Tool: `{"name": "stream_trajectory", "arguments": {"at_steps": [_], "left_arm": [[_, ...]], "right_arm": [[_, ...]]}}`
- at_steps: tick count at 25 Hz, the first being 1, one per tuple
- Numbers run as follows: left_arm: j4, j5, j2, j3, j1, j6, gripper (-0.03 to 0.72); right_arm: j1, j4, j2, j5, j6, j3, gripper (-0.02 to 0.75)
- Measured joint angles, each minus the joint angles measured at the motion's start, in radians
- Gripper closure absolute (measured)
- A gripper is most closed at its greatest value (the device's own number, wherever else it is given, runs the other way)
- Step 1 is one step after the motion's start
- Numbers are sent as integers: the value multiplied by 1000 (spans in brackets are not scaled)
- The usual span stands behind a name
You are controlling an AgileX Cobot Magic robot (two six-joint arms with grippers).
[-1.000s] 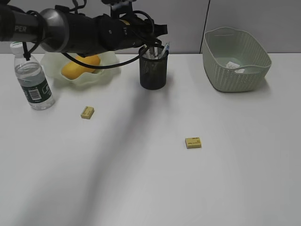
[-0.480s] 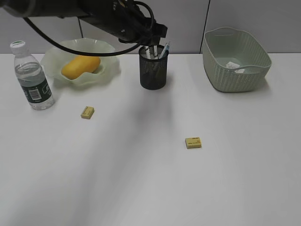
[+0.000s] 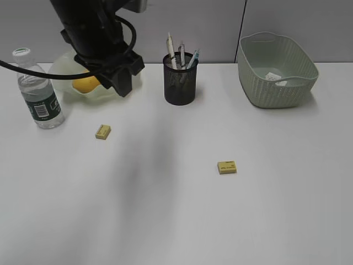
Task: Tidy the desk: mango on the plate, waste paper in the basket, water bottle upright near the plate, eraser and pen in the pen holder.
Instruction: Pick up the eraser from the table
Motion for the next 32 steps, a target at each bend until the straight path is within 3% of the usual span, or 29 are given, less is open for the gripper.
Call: {"name": "stream_trajectory", "arguments": {"at_steps": [8, 18, 24, 32], "left_arm": [[12, 27, -100, 66, 0, -7, 374], [44, -75, -465, 501, 0, -7, 367], [8, -119, -743, 698, 0, -15, 143], [-13, -125, -1113, 866, 0, -90, 109]], "right_arm": [[0, -3, 19, -1, 4, 0, 174], [0, -4, 147, 0, 24, 0, 174], [0, -4, 254, -6, 24, -2, 174], [0, -36, 480, -39, 24, -132, 174]]}}
